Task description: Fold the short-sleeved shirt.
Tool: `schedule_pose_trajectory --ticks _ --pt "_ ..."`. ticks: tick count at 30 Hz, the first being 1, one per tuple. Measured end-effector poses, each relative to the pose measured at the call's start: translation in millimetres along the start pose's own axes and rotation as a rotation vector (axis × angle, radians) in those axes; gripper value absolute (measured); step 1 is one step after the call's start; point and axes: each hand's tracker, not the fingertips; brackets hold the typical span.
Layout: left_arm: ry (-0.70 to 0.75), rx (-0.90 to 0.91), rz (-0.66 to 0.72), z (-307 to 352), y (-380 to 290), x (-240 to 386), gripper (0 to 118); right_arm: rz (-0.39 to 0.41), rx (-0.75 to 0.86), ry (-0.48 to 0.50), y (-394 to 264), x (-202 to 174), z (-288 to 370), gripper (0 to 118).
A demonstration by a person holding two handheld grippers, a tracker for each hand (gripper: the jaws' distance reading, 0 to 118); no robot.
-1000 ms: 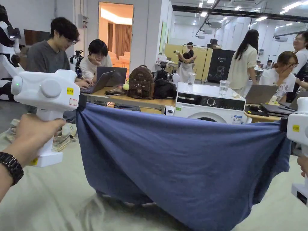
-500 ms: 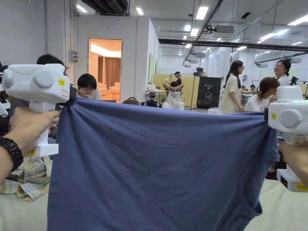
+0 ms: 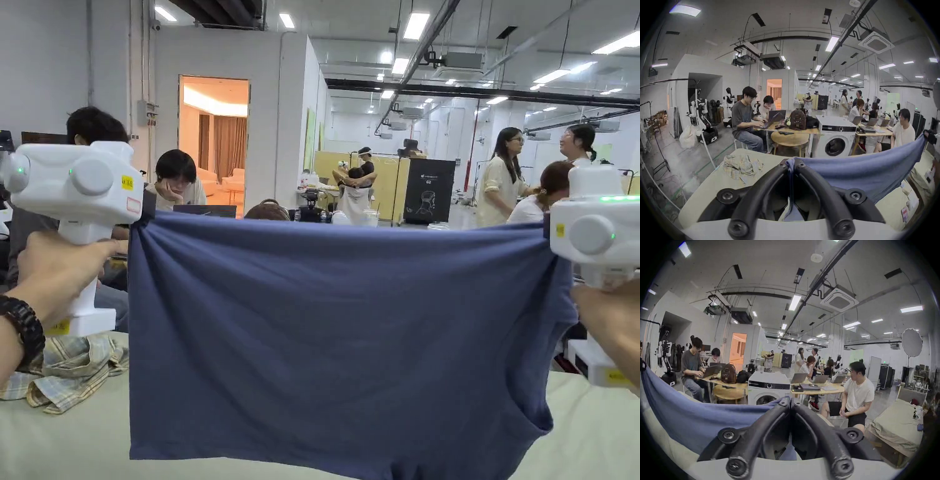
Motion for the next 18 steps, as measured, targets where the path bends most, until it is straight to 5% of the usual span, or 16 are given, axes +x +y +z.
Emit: schedule_pose_trajectory --ticks 18 --pt "-0.070 -0.075 0.007 91 -159 -15 0 0.020 -0.107 0.021 -127 20 125 0"
